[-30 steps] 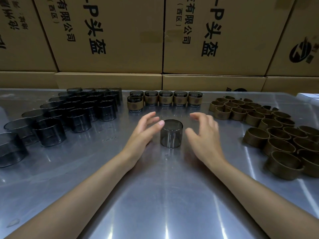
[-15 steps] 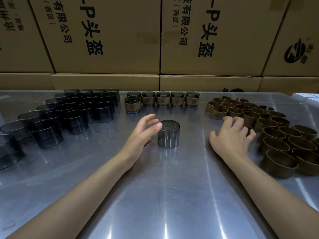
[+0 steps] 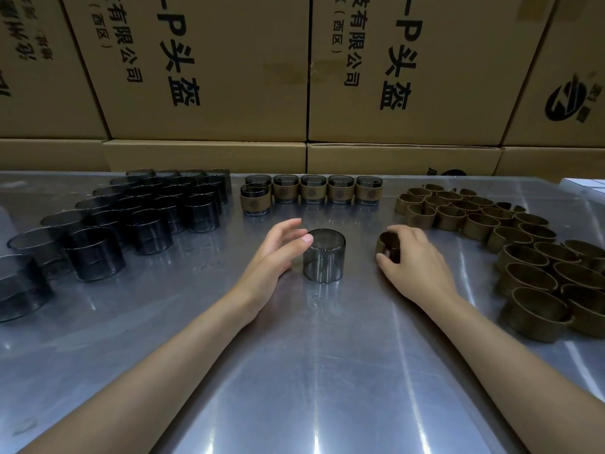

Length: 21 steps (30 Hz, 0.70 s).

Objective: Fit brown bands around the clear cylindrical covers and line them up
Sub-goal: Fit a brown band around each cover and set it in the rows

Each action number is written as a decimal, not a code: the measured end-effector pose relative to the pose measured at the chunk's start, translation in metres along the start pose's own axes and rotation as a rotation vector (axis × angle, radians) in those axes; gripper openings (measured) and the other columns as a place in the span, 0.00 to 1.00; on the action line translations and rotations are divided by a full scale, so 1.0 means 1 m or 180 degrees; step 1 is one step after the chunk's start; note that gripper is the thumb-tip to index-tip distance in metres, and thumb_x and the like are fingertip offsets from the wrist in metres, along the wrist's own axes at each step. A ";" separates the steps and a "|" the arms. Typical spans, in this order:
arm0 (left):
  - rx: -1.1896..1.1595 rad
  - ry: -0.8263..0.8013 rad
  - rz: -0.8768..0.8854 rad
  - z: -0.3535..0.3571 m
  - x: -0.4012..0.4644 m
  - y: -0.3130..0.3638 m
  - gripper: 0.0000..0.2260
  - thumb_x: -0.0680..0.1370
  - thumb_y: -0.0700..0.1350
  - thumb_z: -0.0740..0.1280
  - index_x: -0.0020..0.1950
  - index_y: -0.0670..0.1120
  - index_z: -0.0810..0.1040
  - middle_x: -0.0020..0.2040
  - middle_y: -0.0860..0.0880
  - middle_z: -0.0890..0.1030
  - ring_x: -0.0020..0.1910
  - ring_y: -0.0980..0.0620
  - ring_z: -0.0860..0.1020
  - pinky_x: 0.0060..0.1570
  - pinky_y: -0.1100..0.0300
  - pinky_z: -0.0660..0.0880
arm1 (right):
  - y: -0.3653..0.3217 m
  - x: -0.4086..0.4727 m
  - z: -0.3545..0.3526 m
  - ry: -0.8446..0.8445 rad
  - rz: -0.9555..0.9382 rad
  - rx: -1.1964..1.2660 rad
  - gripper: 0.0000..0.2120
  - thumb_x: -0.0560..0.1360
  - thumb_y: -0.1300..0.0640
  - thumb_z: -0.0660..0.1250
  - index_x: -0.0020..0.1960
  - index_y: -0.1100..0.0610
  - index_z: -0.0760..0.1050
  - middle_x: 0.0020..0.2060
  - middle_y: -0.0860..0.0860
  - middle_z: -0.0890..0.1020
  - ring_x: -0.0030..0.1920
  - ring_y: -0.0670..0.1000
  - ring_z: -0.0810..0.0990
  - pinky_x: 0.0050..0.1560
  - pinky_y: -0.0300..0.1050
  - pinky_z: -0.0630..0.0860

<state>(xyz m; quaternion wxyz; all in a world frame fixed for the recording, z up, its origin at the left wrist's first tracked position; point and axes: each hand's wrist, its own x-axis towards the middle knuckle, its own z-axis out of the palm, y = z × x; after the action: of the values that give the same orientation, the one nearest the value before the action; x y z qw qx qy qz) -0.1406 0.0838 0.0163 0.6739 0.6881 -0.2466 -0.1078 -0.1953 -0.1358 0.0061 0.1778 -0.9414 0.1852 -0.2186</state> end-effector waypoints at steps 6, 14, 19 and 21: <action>0.0004 0.0008 -0.0009 0.000 0.001 0.001 0.23 0.70 0.57 0.66 0.64 0.57 0.71 0.62 0.59 0.76 0.65 0.57 0.74 0.69 0.52 0.66 | -0.011 -0.004 -0.004 0.1357 -0.0427 0.1051 0.27 0.73 0.56 0.71 0.70 0.57 0.67 0.64 0.54 0.71 0.65 0.53 0.69 0.61 0.42 0.66; 0.0213 0.0477 0.0746 0.003 -0.003 0.005 0.21 0.74 0.59 0.61 0.61 0.51 0.77 0.59 0.54 0.80 0.59 0.64 0.75 0.57 0.71 0.68 | -0.055 -0.028 -0.002 0.1568 -0.1710 0.1123 0.29 0.70 0.58 0.71 0.69 0.62 0.68 0.62 0.54 0.75 0.61 0.54 0.71 0.64 0.36 0.64; 0.0960 0.0213 0.1217 0.013 -0.008 0.001 0.22 0.77 0.63 0.54 0.58 0.50 0.76 0.55 0.55 0.78 0.61 0.53 0.74 0.62 0.56 0.69 | -0.066 -0.036 0.003 0.1287 -0.2302 0.1021 0.30 0.71 0.58 0.72 0.70 0.61 0.66 0.65 0.55 0.74 0.65 0.54 0.72 0.67 0.38 0.65; 0.1015 0.0084 0.0996 0.014 -0.007 -0.003 0.20 0.79 0.62 0.51 0.59 0.50 0.72 0.55 0.56 0.76 0.61 0.54 0.72 0.61 0.56 0.69 | -0.066 -0.037 0.004 0.1139 -0.2276 0.1079 0.32 0.71 0.58 0.71 0.71 0.60 0.65 0.65 0.54 0.74 0.65 0.53 0.72 0.65 0.35 0.66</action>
<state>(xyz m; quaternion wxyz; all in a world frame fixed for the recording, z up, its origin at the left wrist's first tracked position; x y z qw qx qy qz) -0.1528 0.0746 0.0113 0.5682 0.7406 -0.3555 0.0474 -0.2061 -0.0616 0.0172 0.2081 -0.8511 -0.1632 -0.4535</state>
